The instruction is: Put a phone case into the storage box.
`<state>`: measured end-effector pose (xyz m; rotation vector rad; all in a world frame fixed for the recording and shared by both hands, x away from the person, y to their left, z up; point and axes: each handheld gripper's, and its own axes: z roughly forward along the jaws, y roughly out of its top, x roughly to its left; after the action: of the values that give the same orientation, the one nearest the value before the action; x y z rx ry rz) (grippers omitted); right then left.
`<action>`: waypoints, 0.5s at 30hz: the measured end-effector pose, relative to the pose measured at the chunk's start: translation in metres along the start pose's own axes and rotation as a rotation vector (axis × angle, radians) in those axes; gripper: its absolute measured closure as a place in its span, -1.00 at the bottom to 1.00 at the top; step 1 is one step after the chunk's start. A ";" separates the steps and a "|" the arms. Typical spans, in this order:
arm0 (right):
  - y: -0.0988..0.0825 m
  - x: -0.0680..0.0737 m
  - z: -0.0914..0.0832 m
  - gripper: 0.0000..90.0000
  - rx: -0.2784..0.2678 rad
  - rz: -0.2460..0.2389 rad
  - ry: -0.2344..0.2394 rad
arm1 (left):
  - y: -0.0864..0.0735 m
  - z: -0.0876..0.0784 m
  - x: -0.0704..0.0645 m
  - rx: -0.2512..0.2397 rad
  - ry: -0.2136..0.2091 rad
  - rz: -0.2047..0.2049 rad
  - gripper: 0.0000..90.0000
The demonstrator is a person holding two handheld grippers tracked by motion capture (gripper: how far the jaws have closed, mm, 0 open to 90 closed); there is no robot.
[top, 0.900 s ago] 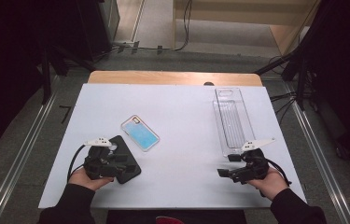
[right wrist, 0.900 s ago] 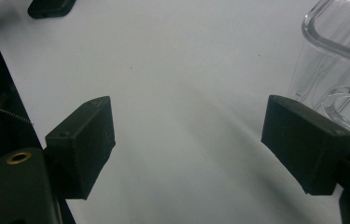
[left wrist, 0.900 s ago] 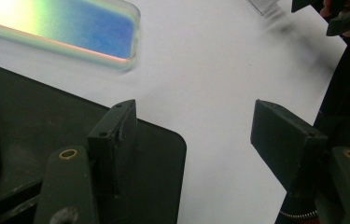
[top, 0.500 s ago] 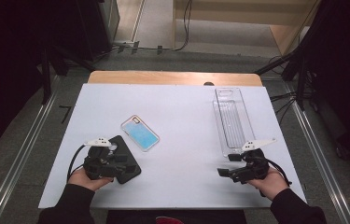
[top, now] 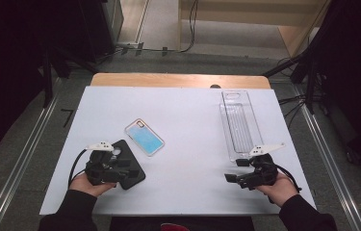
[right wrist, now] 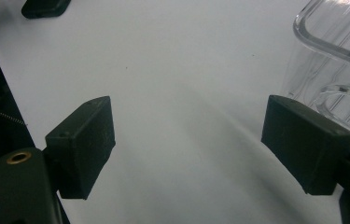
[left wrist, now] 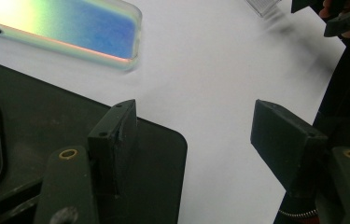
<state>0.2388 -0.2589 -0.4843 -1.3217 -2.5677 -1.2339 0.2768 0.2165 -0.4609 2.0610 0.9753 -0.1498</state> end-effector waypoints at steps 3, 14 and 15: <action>0.000 0.000 0.000 -0.66 0.002 0.002 -0.001 | 0.000 0.000 0.000 -0.001 0.001 0.001 -0.29; 0.000 0.000 0.000 -0.66 0.006 0.000 0.001 | 0.000 0.000 0.000 -0.002 0.004 -0.002 -0.29; 0.000 0.000 0.000 -0.66 0.006 0.000 0.002 | 0.000 -0.001 0.001 -0.003 0.005 -0.003 -0.29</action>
<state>0.2388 -0.2587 -0.4845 -1.3195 -2.5676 -1.2262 0.2773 0.2173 -0.4603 2.0580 0.9817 -0.1447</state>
